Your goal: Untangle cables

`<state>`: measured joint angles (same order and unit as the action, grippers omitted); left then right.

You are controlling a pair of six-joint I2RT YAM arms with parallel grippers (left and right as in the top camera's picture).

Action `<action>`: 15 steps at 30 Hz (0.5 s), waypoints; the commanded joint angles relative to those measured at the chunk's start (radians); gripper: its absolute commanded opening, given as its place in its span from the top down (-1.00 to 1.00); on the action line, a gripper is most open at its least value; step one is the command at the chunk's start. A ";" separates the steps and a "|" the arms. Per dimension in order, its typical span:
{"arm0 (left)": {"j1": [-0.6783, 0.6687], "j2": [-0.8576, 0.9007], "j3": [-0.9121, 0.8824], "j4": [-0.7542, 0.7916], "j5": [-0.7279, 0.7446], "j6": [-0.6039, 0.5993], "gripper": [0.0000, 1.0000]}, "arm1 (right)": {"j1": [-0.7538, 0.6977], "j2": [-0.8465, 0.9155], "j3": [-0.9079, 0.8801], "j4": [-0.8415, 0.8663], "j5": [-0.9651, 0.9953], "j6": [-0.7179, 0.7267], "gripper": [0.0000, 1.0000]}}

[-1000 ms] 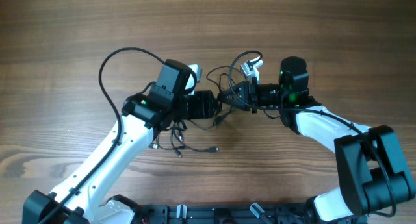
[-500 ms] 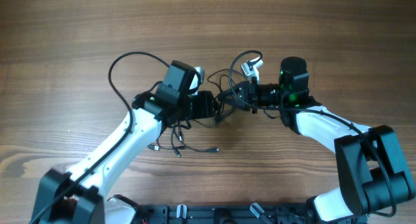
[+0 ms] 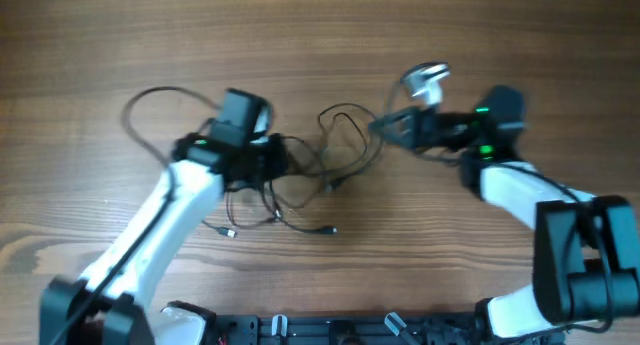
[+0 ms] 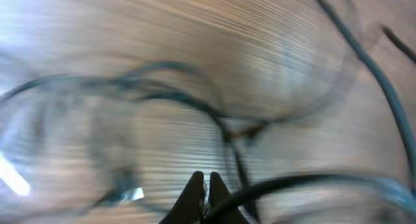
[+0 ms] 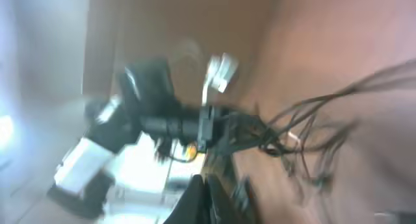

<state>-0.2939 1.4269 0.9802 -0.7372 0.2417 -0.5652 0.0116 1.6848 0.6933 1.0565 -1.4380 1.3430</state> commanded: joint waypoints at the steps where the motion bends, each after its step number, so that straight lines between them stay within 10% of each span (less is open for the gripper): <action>1: 0.129 -0.110 -0.019 -0.044 -0.085 0.042 0.92 | -0.158 -0.006 0.011 -0.002 -0.037 0.040 0.91; 4: 0.165 -0.202 -0.019 -0.038 -0.058 0.042 0.92 | -0.217 -0.006 0.011 -0.054 -0.040 -0.002 0.92; 7: 0.154 -0.289 -0.019 -0.031 -0.022 0.042 0.92 | -0.180 -0.006 0.011 -0.109 -0.048 -0.078 0.33; 15: 0.026 -0.312 -0.019 -0.019 -0.022 0.041 0.92 | 0.175 -0.006 0.011 -0.135 0.089 -0.356 -0.34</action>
<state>-0.2222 1.1202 0.9646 -0.7662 0.2073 -0.5430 0.1081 1.6836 0.6971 0.9199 -1.4269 1.1591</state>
